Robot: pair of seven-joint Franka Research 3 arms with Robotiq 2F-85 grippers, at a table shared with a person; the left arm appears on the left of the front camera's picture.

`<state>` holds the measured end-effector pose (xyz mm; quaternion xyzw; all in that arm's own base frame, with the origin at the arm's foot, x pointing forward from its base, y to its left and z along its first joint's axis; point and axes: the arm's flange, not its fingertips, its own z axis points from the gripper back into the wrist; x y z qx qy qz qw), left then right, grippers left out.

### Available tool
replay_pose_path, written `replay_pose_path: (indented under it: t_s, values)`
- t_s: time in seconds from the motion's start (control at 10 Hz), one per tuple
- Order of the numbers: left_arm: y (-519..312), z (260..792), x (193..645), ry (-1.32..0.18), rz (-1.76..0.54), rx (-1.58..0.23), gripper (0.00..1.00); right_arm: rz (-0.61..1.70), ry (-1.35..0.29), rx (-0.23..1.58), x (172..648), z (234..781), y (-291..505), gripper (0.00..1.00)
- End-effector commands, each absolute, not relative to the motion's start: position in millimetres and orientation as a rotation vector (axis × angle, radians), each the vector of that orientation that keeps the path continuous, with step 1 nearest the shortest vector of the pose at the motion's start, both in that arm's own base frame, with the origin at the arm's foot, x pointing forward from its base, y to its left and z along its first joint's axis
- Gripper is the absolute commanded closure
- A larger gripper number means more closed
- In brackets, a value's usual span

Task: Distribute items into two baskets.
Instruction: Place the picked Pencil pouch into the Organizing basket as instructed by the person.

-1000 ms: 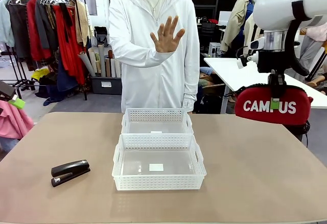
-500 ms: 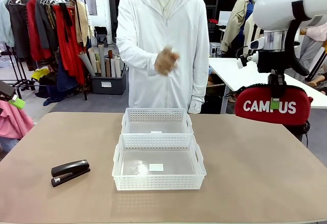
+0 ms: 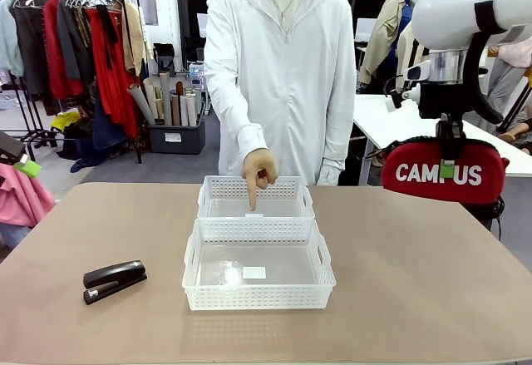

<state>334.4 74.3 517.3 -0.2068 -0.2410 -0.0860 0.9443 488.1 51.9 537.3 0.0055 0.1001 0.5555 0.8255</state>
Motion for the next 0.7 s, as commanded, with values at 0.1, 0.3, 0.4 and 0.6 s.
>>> replay_pose_path:
  t_s: [0.1,0.3,0.4,0.6]
  values:
    - [74.6,516.9,334.0,-0.495,-0.176,-0.432,0.02,1.158,0.196,-0.005,488.4,539.4,53.0,1.0]
    - [74.6,516.9,334.0,-0.495,-0.176,-0.432,0.02,1.158,0.196,-0.005,488.4,539.4,53.0,1.0]
    - [74.6,516.9,334.0,-0.495,-0.176,-0.432,0.02,1.158,0.196,-0.005,488.4,539.4,53.0,1.0]
    - [74.6,516.9,334.0,-0.495,-0.176,-0.432,0.02,1.158,0.196,-0.005,488.4,539.4,53.0,1.0]
